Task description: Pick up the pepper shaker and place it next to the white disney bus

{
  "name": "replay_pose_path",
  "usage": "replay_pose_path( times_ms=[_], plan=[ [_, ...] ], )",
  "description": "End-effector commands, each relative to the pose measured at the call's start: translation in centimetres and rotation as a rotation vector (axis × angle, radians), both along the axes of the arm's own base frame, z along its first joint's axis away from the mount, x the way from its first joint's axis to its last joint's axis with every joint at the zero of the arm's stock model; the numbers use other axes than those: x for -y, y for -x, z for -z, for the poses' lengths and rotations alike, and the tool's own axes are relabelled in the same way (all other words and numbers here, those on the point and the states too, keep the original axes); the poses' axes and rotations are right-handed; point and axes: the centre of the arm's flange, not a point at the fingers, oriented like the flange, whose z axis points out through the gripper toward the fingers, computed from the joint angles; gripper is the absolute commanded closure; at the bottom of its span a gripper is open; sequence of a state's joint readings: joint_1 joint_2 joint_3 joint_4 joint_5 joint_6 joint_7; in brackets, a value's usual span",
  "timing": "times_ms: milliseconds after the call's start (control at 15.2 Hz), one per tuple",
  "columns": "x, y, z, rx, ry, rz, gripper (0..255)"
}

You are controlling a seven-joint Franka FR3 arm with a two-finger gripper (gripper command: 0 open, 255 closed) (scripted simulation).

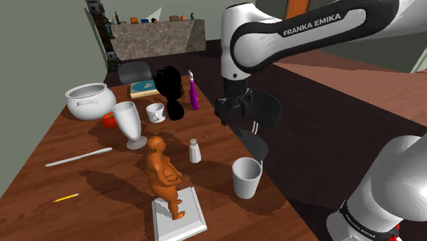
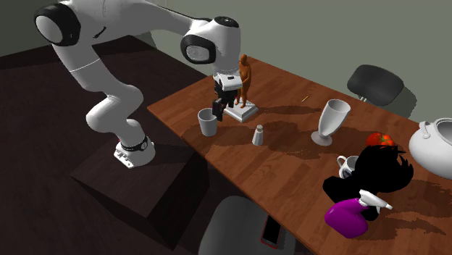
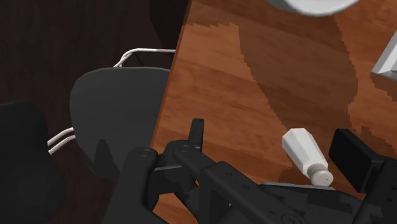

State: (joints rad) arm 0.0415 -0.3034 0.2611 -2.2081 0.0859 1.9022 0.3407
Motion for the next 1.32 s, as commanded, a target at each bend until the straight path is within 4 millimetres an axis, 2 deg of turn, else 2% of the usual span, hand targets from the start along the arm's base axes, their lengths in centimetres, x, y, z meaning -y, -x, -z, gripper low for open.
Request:
replay_pose_path(
  times_ms=[0, 792, 1254],
  plan=[
    [-1.5, -1.8, 1.1, 0.003, 0.001, 0.0, 0],
    [-10.6, -12.6, 8.2, 0.018, 0.009, -0.002, 0],
    [-10.7, -12.8, 11.5, 0.018, 0.01, -0.002, 0]
  ],
)
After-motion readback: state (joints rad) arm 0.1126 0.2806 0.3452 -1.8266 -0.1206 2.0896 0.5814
